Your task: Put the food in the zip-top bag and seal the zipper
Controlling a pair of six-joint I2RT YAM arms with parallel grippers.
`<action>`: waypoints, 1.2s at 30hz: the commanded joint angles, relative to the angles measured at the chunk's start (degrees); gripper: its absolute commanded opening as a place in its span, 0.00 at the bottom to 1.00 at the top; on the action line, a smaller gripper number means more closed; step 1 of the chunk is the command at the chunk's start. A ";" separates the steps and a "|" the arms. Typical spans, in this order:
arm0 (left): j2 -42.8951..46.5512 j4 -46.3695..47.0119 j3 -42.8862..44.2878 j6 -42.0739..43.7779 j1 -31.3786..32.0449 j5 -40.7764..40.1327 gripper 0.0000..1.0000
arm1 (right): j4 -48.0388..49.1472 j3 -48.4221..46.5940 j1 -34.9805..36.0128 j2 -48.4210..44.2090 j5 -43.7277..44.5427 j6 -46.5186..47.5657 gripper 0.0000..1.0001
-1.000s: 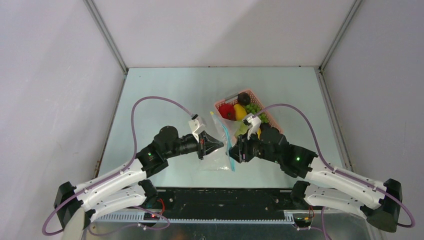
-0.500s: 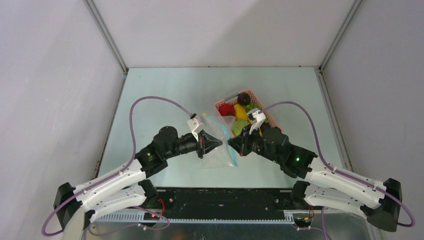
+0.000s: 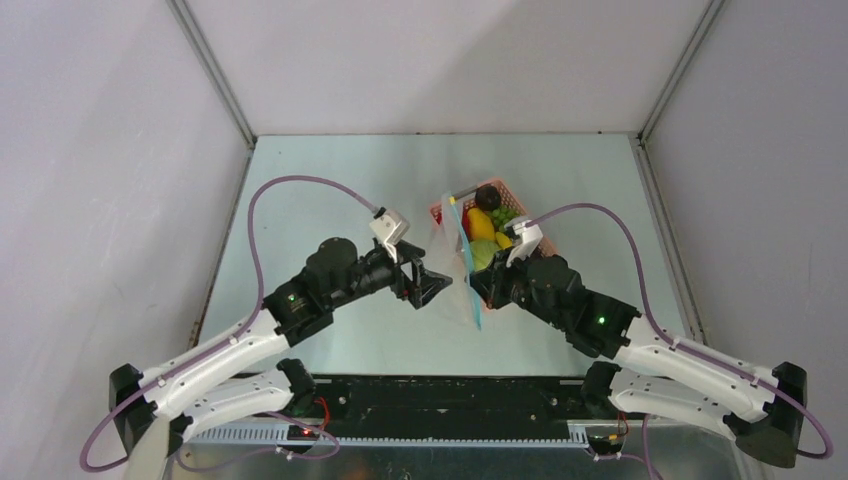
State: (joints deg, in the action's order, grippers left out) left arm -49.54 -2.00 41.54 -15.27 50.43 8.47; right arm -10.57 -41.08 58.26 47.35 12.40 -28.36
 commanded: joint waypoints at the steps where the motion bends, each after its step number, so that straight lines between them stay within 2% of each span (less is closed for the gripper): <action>1: -2.84 -0.29 5.94 -2.00 -0.34 0.53 0.99 | 5.07 -0.14 -0.03 1.85 -3.86 0.95 0.00; 6: -7.42 -4.09 11.12 -4.14 0.14 -0.53 1.00 | 7.52 -0.39 -0.02 2.83 -4.05 0.48 0.00; 12: -10.97 -12.33 16.38 -3.37 3.23 -9.35 1.00 | 9.81 -0.56 0.09 3.13 -5.51 0.73 0.00; 15: -13.14 -18.16 19.59 -2.43 5.71 -16.54 1.00 | 11.47 -0.81 0.38 4.06 -5.94 0.85 0.00; 21: -15.93 -26.03 24.05 -2.05 8.63 -24.96 1.00 | 9.88 -2.07 1.11 4.61 -2.85 1.24 0.00; 30: -16.21 -29.11 23.78 -3.44 9.72 -27.96 1.00 | 7.60 -2.90 1.14 4.51 0.00 0.83 0.00; 36: -14.81 -27.86 21.97 -3.66 9.85 -27.93 1.00 | 7.68 -3.13 1.25 4.45 -0.40 0.85 0.00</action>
State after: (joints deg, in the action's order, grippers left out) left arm -65.82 -30.37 63.90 -18.04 59.88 -17.34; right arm -4.25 -41.23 59.13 52.10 10.81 -28.23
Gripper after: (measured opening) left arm 0.996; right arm 0.010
